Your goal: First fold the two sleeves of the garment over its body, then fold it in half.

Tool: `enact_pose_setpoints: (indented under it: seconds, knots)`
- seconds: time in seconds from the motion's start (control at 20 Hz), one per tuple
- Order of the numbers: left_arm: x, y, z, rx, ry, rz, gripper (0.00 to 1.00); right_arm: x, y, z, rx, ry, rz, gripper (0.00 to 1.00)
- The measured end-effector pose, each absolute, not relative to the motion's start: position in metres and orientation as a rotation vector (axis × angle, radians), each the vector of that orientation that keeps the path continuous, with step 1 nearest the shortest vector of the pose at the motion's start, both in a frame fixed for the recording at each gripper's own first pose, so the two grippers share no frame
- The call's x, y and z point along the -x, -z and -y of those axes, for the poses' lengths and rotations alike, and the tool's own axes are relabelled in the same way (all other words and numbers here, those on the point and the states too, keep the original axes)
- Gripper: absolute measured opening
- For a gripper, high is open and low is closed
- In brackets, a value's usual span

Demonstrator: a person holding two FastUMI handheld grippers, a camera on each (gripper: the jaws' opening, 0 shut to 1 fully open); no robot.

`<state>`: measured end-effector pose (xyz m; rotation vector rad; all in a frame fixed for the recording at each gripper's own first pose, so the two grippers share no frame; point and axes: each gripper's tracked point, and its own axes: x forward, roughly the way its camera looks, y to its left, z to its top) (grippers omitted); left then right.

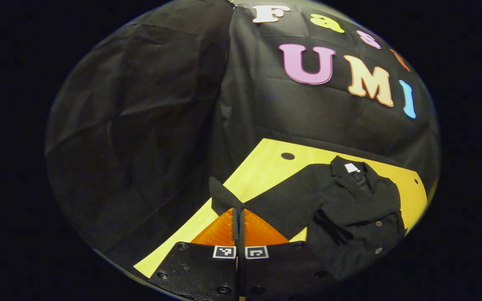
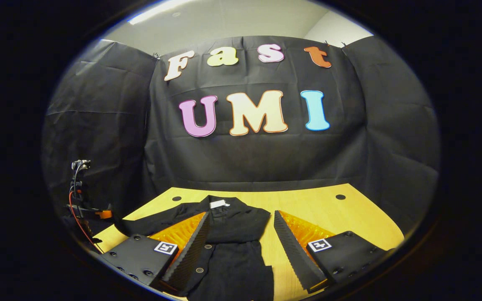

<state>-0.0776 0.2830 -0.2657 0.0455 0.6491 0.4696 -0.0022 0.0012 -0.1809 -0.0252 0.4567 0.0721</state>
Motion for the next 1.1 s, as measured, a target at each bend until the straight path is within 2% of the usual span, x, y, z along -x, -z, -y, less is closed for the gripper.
enact_pose_setpoints:
  seconds: [0.15, 0.2, 0.6, 0.7, 0.75, 0.85, 0.9, 1.0, 1.05, 1.1]
  knots:
    - [0.047, 0.257, -0.263, -0.057, -0.403, -0.62, 0.0, 0.009, 0.184, 0.01, 0.017, -0.044, -0.463, 0.94]
    - [0.034, 0.254, -0.253, -0.061, -0.373, -0.61, 0.0, 0.011, 0.184, 0.013, 0.015, -0.035, -0.464, 0.97]
    - [-0.042, 0.253, -0.16, -0.106, -0.134, -0.578, 0.0, 0.03, 0.172, 0.045, -0.042, 0.084, -0.438, 0.97]
    - [-0.05, 0.256, -0.132, -0.106, -0.072, -0.576, 0.0, 0.039, 0.173, 0.052, -0.045, 0.108, -0.44, 0.97]
    - [-0.056, 0.258, -0.118, -0.11, -0.04, -0.575, 0.0, 0.043, 0.173, 0.055, -0.049, 0.119, -0.443, 0.94]
    - [-0.067, 0.259, -0.092, -0.111, 0.019, -0.569, 0.0, 0.051, 0.173, 0.063, -0.049, 0.146, -0.442, 0.97]
    - [-0.072, 0.26, -0.08, -0.111, 0.045, -0.567, 0.0, 0.054, 0.172, 0.067, -0.05, 0.16, -0.443, 0.94]
    - [-0.08, 0.264, -0.055, -0.106, 0.094, -0.568, 0.0, 0.062, 0.174, 0.074, -0.055, 0.185, -0.447, 0.94]
    - [-0.083, 0.267, -0.044, -0.107, 0.117, -0.571, 0.0, 0.065, 0.174, 0.078, -0.057, 0.199, -0.45, 0.97]
    - [-0.085, 0.27, -0.034, -0.108, 0.136, -0.574, 0.0, 0.068, 0.174, 0.083, -0.058, 0.212, -0.45, 0.94]
